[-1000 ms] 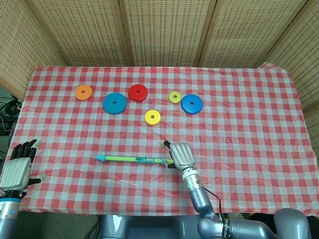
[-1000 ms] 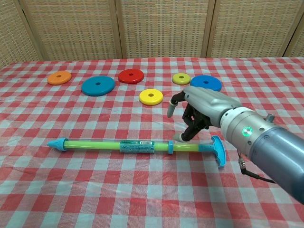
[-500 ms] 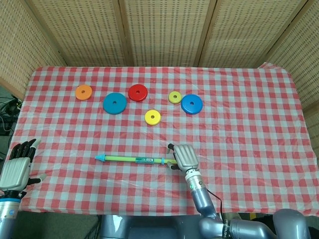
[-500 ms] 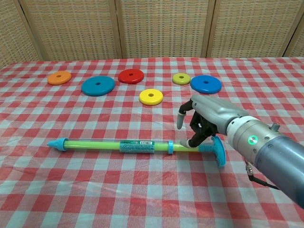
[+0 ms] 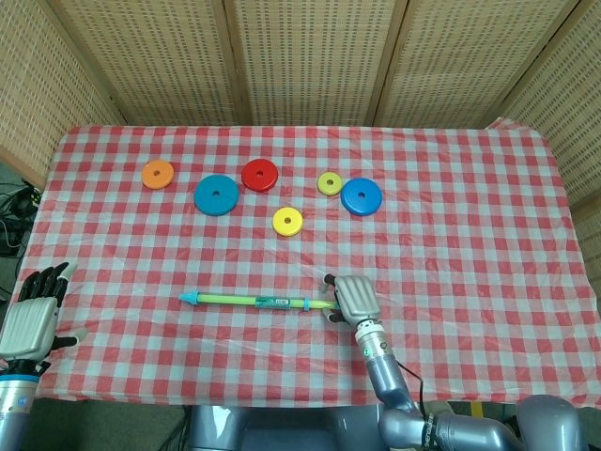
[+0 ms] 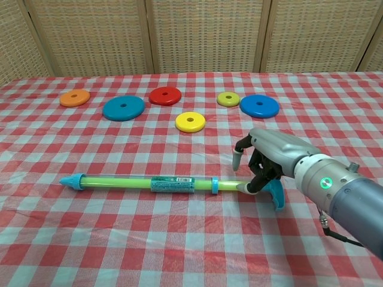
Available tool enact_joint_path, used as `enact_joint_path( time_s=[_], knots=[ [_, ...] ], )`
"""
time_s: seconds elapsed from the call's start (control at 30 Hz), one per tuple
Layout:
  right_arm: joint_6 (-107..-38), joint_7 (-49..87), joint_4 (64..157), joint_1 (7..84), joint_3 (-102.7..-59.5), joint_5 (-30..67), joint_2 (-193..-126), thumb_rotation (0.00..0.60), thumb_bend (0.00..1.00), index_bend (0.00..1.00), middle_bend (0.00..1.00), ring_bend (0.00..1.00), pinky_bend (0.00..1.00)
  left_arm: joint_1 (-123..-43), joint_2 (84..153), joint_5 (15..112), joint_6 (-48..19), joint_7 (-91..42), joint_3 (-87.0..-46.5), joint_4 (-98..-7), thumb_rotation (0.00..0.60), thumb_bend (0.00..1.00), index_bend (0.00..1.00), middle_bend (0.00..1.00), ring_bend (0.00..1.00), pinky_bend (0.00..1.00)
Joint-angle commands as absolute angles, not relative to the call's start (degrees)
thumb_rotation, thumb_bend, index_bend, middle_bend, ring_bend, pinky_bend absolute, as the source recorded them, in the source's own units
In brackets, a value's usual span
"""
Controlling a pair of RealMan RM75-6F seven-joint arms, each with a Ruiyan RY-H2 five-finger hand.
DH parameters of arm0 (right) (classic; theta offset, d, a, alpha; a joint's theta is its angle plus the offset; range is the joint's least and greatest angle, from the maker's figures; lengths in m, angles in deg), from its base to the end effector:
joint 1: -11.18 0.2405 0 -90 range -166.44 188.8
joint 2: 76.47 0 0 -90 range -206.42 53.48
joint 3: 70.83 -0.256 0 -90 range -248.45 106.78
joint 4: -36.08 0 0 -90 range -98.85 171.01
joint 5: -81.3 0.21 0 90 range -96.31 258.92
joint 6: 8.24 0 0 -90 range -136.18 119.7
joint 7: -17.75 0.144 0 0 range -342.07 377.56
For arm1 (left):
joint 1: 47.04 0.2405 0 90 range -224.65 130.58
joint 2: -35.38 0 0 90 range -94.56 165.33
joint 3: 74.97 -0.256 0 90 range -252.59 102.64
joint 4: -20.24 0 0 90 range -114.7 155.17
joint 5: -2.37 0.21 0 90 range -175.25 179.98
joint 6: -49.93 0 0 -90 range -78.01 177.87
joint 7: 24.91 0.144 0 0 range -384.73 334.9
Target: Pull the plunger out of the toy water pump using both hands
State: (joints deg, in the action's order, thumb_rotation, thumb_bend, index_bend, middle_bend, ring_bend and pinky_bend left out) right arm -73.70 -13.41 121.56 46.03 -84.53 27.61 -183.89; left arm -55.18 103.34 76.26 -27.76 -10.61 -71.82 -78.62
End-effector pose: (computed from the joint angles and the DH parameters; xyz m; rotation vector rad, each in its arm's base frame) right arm -0.1269 -0.2892 -0.0855 1.6255 -1.2476 0.9336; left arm -0.3030 0.1932 0.1183 -1.3845 -1.0206 -0.7179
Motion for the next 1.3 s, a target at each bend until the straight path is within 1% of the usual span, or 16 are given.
enact_joint_path(
  time_s=[0.03,0.3,0.63,0.83,1.0,1.07,1.3],
  knots=[
    [-73.61,-13.25,121.35,45.98,-84.40,27.75,-183.87,0.600,0.45,0.51,0.97,0.94,0.74,-55.17,103.35,76.23,-27.79,-10.60,-71.82,-78.60,0.600,0.16,0.00,0.00,0.00,0.00],
    [-72.52,-13.36,120.59,46.00,-83.56,28.81,-183.80,0.600,0.46,0.51,0.98,0.94,0.74,-55.06,103.06,76.43,-28.16,-10.65,-71.89,-79.20,0.600,0.16,0.00,0.00,0.00,0.00],
    [-71.20,-13.04,118.45,46.40,-83.57,30.26,-184.05,0.600,0.48,0.52,0.98,0.94,0.74,-55.20,103.23,76.07,-27.97,-10.38,-71.89,-79.16,0.600,0.17,0.00,0.00,0.00,0.00],
    [-71.20,-12.61,117.95,46.55,-83.69,30.04,-184.18,0.600,0.49,0.59,0.99,0.95,0.74,-55.32,103.32,76.03,-27.89,-10.21,-71.91,-79.15,0.600,0.17,0.00,0.00,0.00,0.00],
    [-71.51,-12.30,117.91,46.87,-84.16,29.35,-183.97,0.600,0.49,0.70,0.99,0.96,0.74,-55.36,103.34,75.84,-27.80,-10.19,-71.92,-79.15,0.600,0.17,0.00,0.00,0.00,0.00],
    [-71.64,-12.25,118.19,47.06,-84.53,29.11,-183.63,0.600,0.49,0.73,0.99,0.96,0.74,-55.37,103.33,75.74,-27.78,-10.21,-71.88,-79.18,0.600,0.17,0.00,0.00,0.00,0.00],
    [-71.84,-12.41,120.01,47.66,-86.01,29.34,-181.87,0.600,0.49,0.76,0.99,0.96,0.74,-55.67,103.25,75.51,-26.85,-10.73,-72.05,-79.55,0.600,0.17,0.00,0.00,0.00,0.00]
  ],
)
